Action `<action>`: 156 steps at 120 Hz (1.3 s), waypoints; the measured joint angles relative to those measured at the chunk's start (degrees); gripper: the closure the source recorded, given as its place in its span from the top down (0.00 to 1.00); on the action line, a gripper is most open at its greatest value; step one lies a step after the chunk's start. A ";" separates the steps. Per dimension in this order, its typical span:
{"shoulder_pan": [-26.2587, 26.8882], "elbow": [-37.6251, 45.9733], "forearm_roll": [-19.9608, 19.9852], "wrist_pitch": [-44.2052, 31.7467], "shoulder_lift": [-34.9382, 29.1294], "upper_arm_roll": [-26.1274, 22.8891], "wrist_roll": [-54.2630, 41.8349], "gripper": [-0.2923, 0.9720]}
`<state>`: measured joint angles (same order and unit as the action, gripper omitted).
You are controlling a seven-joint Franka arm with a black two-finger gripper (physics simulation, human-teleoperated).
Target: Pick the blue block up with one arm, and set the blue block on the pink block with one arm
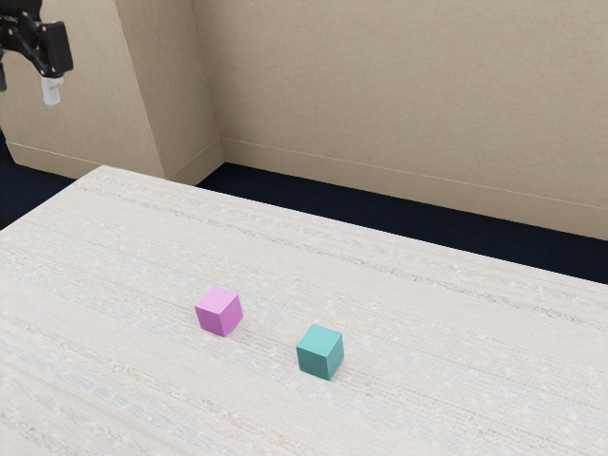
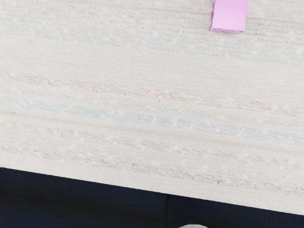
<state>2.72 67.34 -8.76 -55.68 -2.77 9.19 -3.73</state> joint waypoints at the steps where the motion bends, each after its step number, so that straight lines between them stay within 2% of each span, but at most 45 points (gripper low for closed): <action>1: -0.10 0.03 -0.05 -0.60 0.00 0.00 -0.08 0.77; 24: 1.27 0.19 -0.23 -9.34 -0.60 0.15 -1.55 0.77; 36: 1.39 -0.23 0.37 -11.69 -2.61 -3.20 -2.09 0.77; 51: 2.47 9.52 0.95 -17.46 -1.78 -3.59 -2.65 0.77; 69: 1.74 16.26 1.17 -24.08 -1.86 -3.95 -3.23 0.77; 83: 1.99 24.07 1.12 -29.49 -4.03 -4.00 -3.63 0.77; 118: 2.05 37.79 0.73 -39.45 -9.23 -5.88 -4.38 0.77; 156: 2.29 48.56 1.02 -49.11 -9.45 -7.72 -4.81 0.77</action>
<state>5.01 115.90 -7.74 -104.80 -12.22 1.47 -8.54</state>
